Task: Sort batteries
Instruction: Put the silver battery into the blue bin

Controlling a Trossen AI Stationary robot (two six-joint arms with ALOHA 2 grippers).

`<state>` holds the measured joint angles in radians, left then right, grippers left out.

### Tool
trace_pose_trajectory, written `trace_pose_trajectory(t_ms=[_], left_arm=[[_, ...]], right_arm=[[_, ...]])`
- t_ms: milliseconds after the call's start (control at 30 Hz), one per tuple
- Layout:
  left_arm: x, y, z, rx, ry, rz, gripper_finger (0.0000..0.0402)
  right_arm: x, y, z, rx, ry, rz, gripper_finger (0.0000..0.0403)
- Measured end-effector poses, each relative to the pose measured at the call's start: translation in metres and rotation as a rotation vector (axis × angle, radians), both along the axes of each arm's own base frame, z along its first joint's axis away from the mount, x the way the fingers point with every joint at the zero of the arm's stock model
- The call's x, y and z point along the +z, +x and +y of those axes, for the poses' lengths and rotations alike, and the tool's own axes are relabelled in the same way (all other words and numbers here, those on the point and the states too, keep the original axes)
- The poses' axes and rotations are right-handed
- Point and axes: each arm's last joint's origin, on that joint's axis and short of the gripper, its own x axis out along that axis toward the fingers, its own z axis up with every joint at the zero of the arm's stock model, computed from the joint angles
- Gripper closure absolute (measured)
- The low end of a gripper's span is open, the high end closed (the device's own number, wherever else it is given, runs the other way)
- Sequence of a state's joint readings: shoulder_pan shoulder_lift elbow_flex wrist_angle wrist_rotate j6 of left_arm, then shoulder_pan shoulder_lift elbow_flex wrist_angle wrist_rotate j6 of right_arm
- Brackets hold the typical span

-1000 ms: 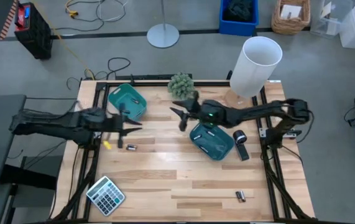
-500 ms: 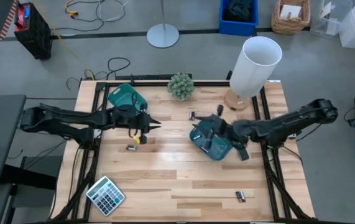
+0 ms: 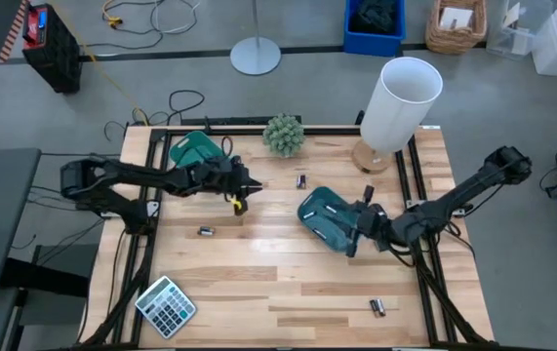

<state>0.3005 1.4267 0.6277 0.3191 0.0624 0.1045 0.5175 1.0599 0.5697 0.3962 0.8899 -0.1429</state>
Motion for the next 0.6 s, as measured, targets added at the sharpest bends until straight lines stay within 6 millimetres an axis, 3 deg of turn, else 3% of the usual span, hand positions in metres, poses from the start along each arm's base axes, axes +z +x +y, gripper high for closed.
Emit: trace_pose_trajectory(t_ms=[333, 600], left_arm=[[0.009, 0.042, 0.020, 0.012, 0.019, -0.006, 0.0300], [0.029, 0.049, 0.044, 0.041, 0.025, 0.049, 0.0268]], right_arm=[[-0.012, -0.012, 0.010, 0.064, -0.029, 0.055, 0.0253], [-0.006, -0.025, 0.009, 0.098, -0.061, 0.070, 0.0253]])
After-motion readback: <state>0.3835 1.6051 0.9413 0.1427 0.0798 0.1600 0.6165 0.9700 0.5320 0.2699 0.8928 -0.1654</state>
